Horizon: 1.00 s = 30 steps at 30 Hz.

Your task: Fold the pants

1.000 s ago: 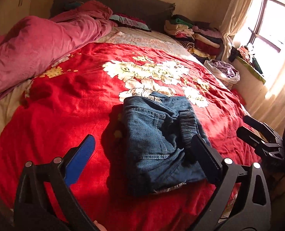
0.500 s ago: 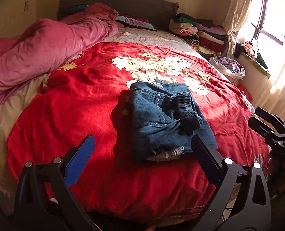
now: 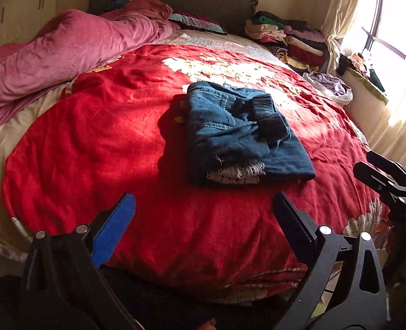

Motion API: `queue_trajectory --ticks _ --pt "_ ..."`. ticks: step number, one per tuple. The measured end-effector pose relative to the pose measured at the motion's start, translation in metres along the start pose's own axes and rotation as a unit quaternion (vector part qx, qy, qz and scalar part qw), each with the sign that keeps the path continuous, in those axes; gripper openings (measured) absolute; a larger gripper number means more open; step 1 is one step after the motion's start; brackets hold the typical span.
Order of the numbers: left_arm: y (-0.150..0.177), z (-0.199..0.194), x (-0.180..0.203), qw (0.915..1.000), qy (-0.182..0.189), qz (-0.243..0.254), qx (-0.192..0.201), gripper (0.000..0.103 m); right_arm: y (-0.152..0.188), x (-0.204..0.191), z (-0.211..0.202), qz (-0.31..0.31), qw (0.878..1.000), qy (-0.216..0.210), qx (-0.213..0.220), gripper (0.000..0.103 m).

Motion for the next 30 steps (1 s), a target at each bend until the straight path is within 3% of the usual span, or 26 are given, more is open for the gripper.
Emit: queue_trajectory --ticks 6,30 --pt "0.004 0.008 -0.005 0.9999 -0.011 -0.006 -0.009 0.093 0.024 -0.011 0.018 0.013 0.999 -0.017 -0.034 0.098" --pt "0.001 0.003 -0.015 0.9997 -0.021 -0.011 -0.004 0.093 0.016 -0.015 0.013 0.007 1.0 -0.01 -0.025 0.098"
Point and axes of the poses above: each gripper's, at about its wrist camera, not at the fingertips, and z roughly the way its jaws point, x to its right, y to its underside, the point moved 9 cm from there along z, roughly the way its jaws point, and after that the axes turned 12 degrees about -z, right-handed, at the moved point
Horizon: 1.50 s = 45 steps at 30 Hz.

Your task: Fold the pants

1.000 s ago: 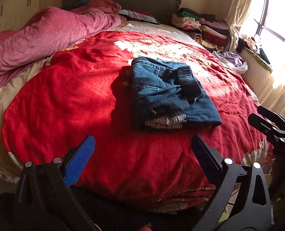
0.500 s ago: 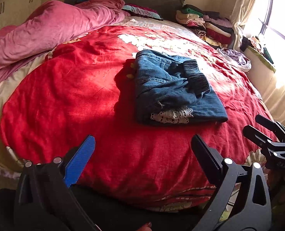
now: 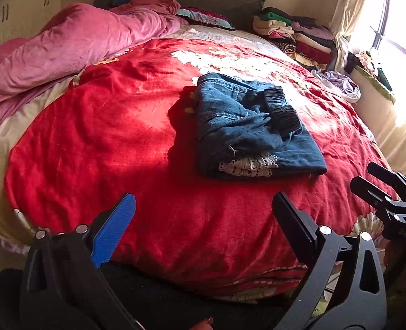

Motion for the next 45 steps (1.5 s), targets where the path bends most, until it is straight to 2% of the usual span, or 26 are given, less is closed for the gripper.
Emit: queue_trajectory --ticks 45 --pt "-0.003 0.0 -0.01 1.0 -0.008 -0.001 -0.002 0.093 -0.001 -0.001 -0.002 0.001 1.0 0.0 -0.002 0.098"
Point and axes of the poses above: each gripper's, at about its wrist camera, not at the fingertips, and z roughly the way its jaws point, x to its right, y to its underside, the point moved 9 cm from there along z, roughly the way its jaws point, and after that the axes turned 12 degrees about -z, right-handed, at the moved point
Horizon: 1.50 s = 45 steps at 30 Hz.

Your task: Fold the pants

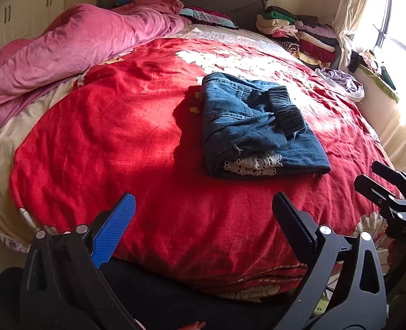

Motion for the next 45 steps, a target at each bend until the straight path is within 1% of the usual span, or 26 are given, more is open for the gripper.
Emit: queue_trajectory --ticks 19,29,32,34,37,39,41,42,45 --pt "0.004 0.002 -0.002 1.0 0.005 -0.002 -0.008 0.093 0.003 0.001 0.004 0.0 1.0 0.002 -0.005 0.098" --pt "0.005 0.006 -0.003 0.9997 -0.019 -0.001 -0.017 0.093 0.006 0.007 0.007 0.005 1.0 0.007 -0.009 0.098" --pt "0.005 0.008 -0.004 0.9993 -0.032 0.001 -0.017 0.093 0.008 0.012 0.01 0.008 1.0 0.01 -0.011 0.098" --pt "0.003 0.009 -0.007 0.9994 -0.032 -0.005 -0.015 0.093 0.01 0.018 0.012 0.01 1.0 0.016 -0.014 0.098" --pt "-0.002 0.012 -0.017 0.9987 -0.044 -0.023 -0.012 0.093 0.012 0.033 0.014 0.017 0.999 0.028 -0.018 0.098" --pt "-0.008 0.013 -0.027 0.9981 -0.048 -0.037 -0.012 0.093 0.013 0.048 0.014 0.023 0.999 0.043 -0.016 0.098" --pt "-0.023 0.012 -0.039 0.998 -0.043 -0.046 0.001 0.093 0.015 0.07 0.015 0.031 0.997 0.061 -0.019 0.098" --pt "-0.033 0.014 -0.049 0.9976 -0.049 -0.049 0.007 0.093 0.015 0.083 0.015 0.035 0.996 0.074 -0.019 0.098" --pt "-0.073 0.026 -0.098 0.9918 -0.105 -0.072 0.014 0.093 0.015 0.142 0.015 0.063 0.991 0.118 -0.022 0.098"
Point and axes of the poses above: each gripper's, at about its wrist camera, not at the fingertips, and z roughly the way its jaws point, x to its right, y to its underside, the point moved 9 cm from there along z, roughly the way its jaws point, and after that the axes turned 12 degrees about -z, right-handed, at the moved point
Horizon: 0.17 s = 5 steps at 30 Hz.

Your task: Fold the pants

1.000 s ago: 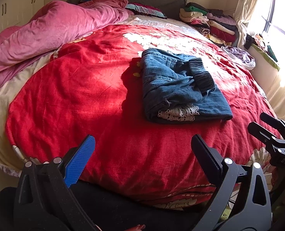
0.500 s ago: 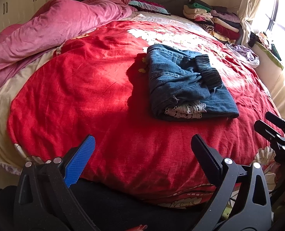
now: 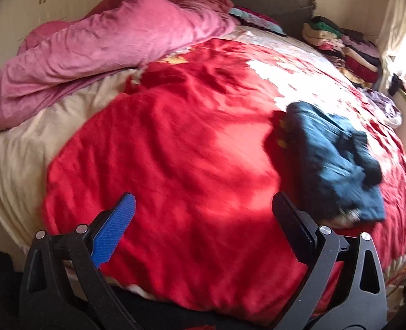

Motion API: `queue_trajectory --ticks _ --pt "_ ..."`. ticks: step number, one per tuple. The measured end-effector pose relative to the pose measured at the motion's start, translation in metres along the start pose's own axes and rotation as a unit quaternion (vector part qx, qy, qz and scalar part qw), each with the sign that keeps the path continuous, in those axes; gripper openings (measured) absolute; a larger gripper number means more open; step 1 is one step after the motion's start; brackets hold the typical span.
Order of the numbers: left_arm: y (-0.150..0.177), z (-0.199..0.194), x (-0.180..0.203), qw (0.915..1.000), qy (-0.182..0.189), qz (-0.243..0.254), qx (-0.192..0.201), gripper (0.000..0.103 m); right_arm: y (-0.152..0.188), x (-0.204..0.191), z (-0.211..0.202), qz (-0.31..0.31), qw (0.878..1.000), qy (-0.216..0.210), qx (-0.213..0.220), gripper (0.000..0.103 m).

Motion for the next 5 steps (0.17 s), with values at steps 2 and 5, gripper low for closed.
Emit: queue_trajectory --ticks 2,5 --pt "-0.034 0.023 -0.033 0.9988 -0.047 -0.015 0.002 0.093 -0.006 0.046 0.015 0.015 0.999 0.032 -0.007 0.098" --pt "-0.082 0.064 -0.087 0.9922 -0.118 -0.041 0.001 0.093 -0.011 0.126 0.048 0.059 0.995 0.07 -0.032 0.098"
Point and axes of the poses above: each gripper's, at about its wrist camera, not at the fingertips, and z roughly the way its jaws point, x to its right, y to its underside, the point moved 9 cm from there along z, roughly the way its jaws point, and after that the axes turned 12 degrees about -z, right-handed, at the moved point
